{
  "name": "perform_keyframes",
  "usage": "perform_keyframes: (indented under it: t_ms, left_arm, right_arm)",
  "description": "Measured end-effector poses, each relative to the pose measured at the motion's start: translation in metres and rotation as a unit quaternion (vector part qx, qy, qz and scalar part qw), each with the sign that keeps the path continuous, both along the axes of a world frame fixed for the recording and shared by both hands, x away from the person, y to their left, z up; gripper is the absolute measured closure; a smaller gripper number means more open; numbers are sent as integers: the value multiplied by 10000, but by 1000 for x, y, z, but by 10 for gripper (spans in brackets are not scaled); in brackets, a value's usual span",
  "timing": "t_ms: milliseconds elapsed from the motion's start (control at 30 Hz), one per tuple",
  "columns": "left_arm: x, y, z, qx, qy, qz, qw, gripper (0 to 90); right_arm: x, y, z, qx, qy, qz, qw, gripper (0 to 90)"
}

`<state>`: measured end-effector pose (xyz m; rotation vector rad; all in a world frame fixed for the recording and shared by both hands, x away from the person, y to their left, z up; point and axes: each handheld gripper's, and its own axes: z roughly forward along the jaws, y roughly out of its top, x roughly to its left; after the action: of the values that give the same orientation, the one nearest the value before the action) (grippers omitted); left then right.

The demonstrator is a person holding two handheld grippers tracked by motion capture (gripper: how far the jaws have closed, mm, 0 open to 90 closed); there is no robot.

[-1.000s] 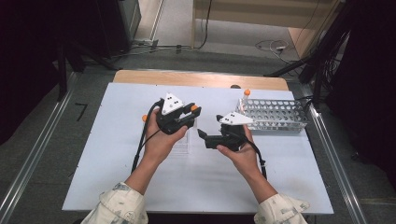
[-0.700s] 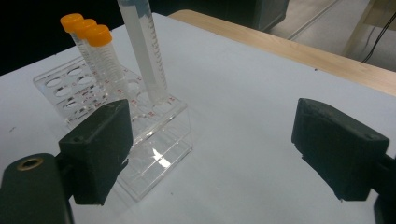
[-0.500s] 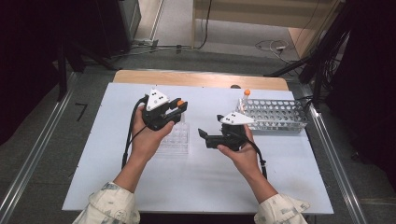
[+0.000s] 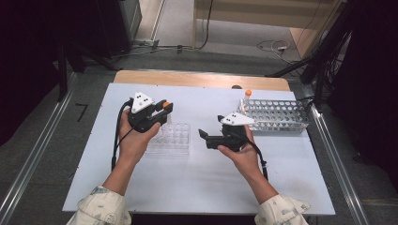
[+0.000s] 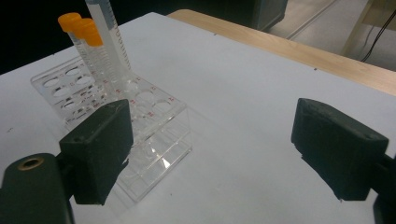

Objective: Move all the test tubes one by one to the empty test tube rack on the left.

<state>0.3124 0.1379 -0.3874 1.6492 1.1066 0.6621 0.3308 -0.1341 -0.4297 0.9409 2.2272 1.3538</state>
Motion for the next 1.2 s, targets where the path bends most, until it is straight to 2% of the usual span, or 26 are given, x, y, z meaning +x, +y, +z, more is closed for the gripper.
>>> perform_keyframes:
  t_ms: [367, 667, 833, 967, 1200]
  left_arm:
    - [3, -6, -7, 130, 63, -11, 9999, 710]
    - [2, -8, -22, 356, 189, 1, 9992, 710]
    - [2, -8, -30, 399, 268, -7, 9988, 709]
    - [3, -9, -33, 489, 298, -18, 9984, 708]
    - [3, -11, -33, 507, 283, -4, 9983, 703]
  right_arm:
    - [0, -1, 1, -2, -19, 6, 10000, 114]
    - [-1, -3, 0, -4, -7, -22, 10000, 114]
    - [-1, -3, 0, -5, -11, -19, 10000, 114]
    - [-1, -2, 0, -6, -15, -18, 10000, 114]
    - [-1, -3, 0, -2, -31, -17, 10000, 114]
